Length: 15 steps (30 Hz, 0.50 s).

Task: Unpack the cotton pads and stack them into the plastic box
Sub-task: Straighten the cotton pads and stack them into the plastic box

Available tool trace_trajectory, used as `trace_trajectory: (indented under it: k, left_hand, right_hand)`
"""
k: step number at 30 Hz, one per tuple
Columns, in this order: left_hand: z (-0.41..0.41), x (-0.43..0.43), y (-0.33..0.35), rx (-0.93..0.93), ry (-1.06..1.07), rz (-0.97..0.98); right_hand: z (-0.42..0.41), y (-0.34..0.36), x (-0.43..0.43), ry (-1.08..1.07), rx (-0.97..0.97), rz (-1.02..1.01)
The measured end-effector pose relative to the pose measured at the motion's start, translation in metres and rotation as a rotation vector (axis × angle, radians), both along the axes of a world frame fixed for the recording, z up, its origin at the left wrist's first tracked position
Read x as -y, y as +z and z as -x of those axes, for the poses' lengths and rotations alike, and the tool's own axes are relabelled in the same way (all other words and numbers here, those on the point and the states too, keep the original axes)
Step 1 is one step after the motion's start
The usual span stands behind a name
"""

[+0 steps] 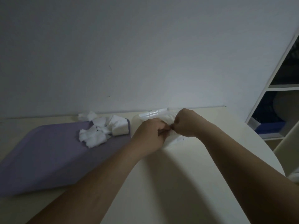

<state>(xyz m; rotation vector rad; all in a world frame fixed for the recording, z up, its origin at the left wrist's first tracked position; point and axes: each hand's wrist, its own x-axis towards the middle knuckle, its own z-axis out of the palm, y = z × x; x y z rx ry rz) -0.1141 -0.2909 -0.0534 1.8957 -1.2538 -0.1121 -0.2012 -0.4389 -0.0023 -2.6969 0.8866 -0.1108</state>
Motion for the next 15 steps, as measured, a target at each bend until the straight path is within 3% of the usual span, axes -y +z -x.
trace_trajectory:
  k: [4, 9, 12, 15]
  left_hand:
    - [0.002, 0.0, -0.004, 0.007, 0.057, -0.002]
    - [0.011, -0.007, 0.002, 0.045, 0.039, -0.018]
    - [0.01, -0.022, 0.009, 0.085, 0.015, 0.02]
    - [-0.006, -0.049, 0.015, 0.082, 0.128, 0.093]
  right_hand:
    - [-0.005, -0.004, -0.007, -0.057, 0.043, 0.01]
    - [-0.007, 0.003, -0.02, -0.018, -0.068, 0.001]
    - [-0.004, 0.022, -0.032, -0.05, -0.107, 0.192]
    - [-0.012, 0.032, -0.052, -0.057, 0.099, 0.385]
